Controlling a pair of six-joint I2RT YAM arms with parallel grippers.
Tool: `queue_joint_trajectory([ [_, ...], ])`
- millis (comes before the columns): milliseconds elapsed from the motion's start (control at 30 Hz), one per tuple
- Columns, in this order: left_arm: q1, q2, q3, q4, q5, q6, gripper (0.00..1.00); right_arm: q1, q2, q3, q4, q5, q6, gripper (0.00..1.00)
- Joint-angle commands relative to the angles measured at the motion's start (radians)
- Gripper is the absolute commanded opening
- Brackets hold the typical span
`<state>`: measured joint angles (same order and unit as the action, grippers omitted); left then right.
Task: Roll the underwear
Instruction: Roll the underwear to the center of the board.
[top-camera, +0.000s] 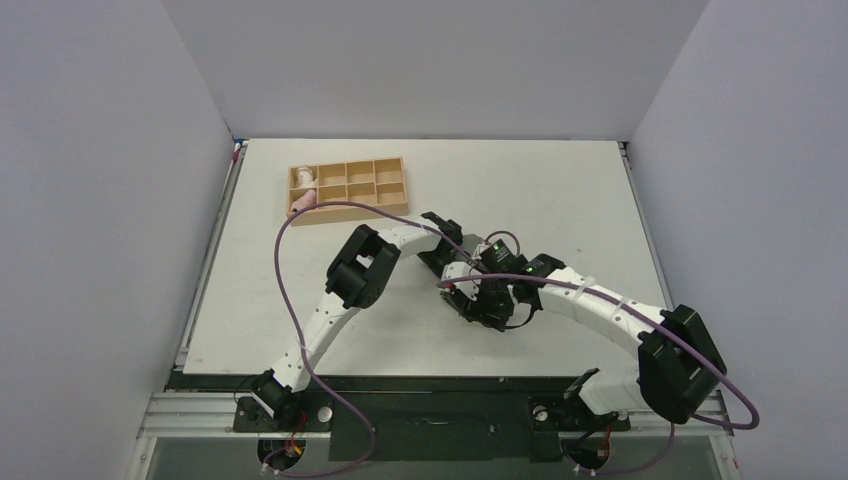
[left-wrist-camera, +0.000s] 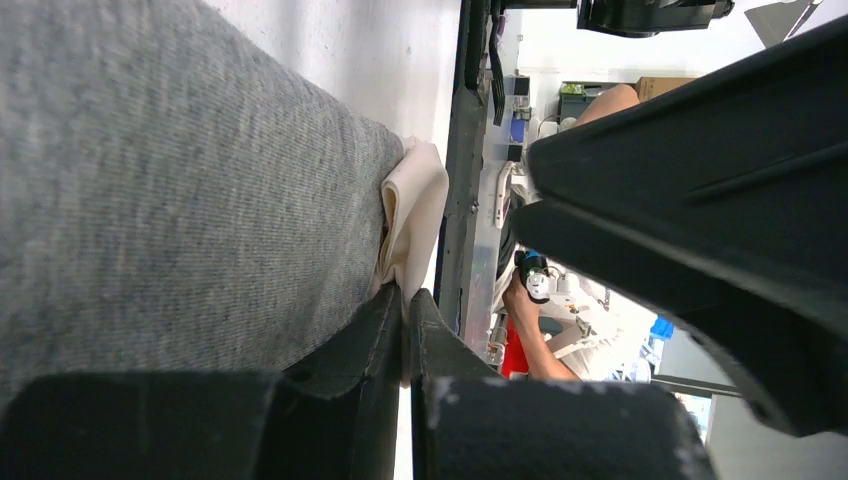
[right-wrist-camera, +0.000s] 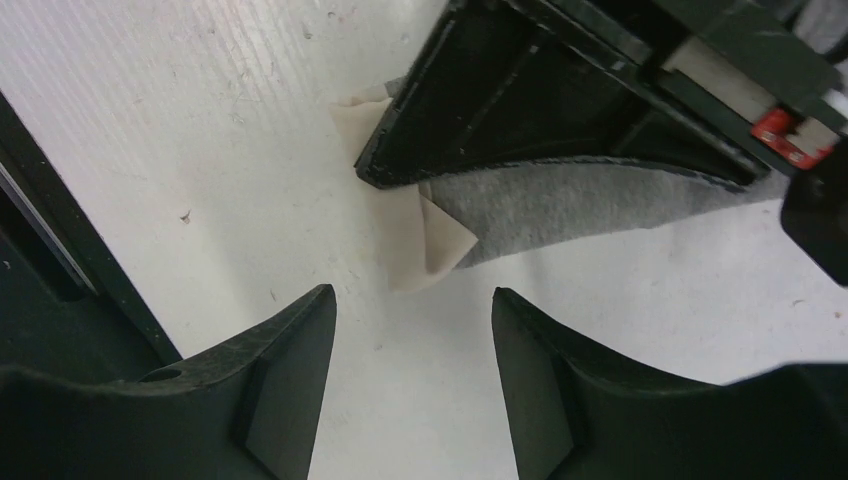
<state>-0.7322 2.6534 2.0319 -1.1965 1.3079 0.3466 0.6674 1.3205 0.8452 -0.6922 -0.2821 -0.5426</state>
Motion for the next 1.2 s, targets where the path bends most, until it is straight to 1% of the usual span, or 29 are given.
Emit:
queue_joint_trajectory([
  [0,0.013,0.056,0.011,0.009,-0.047,0.0,0.0,0.051,0.056,-0.004,0.053,0.085,-0.024,0.54],
  [300,0.015,0.063,0.011,0.006,-0.047,0.004,0.0,0.076,0.144,0.004,0.078,0.106,-0.068,0.5],
  [433,0.015,0.067,0.011,0.006,-0.047,0.006,0.0,0.081,0.173,0.01,0.081,0.106,-0.078,0.45],
  [633,0.015,0.07,0.012,0.001,-0.046,0.012,0.0,0.088,0.217,0.019,0.08,0.098,-0.083,0.33],
  [700,0.016,0.07,0.012,-0.004,-0.046,0.017,0.0,0.088,0.234,0.026,0.074,0.094,-0.083,0.26],
  [733,0.016,0.071,0.012,-0.008,-0.047,0.018,0.0,0.089,0.244,0.028,0.072,0.091,-0.085,0.2],
  [800,0.017,0.071,0.012,-0.014,-0.047,0.025,0.0,0.09,0.255,0.034,0.063,0.086,-0.089,0.13],
  [900,0.017,0.068,0.008,-0.02,-0.052,0.036,0.0,0.088,0.277,0.046,0.041,0.07,-0.096,0.07],
  [933,0.017,0.067,0.006,-0.017,-0.052,0.036,0.0,0.087,0.282,0.05,0.034,0.059,-0.104,0.03],
  [967,0.019,0.066,-0.001,-0.015,-0.052,0.034,0.01,0.087,0.295,0.058,0.017,0.051,-0.108,0.01],
  [1000,0.02,0.061,-0.005,-0.006,-0.052,0.029,0.06,0.085,0.302,0.064,0.007,0.039,-0.117,0.0],
  [1067,0.024,0.049,-0.021,0.014,-0.055,0.019,0.12,0.082,0.328,0.081,-0.028,0.014,-0.133,0.0],
  [1167,0.032,0.024,-0.047,0.042,-0.067,0.003,0.18,0.073,0.357,0.098,-0.071,-0.008,-0.155,0.0],
])
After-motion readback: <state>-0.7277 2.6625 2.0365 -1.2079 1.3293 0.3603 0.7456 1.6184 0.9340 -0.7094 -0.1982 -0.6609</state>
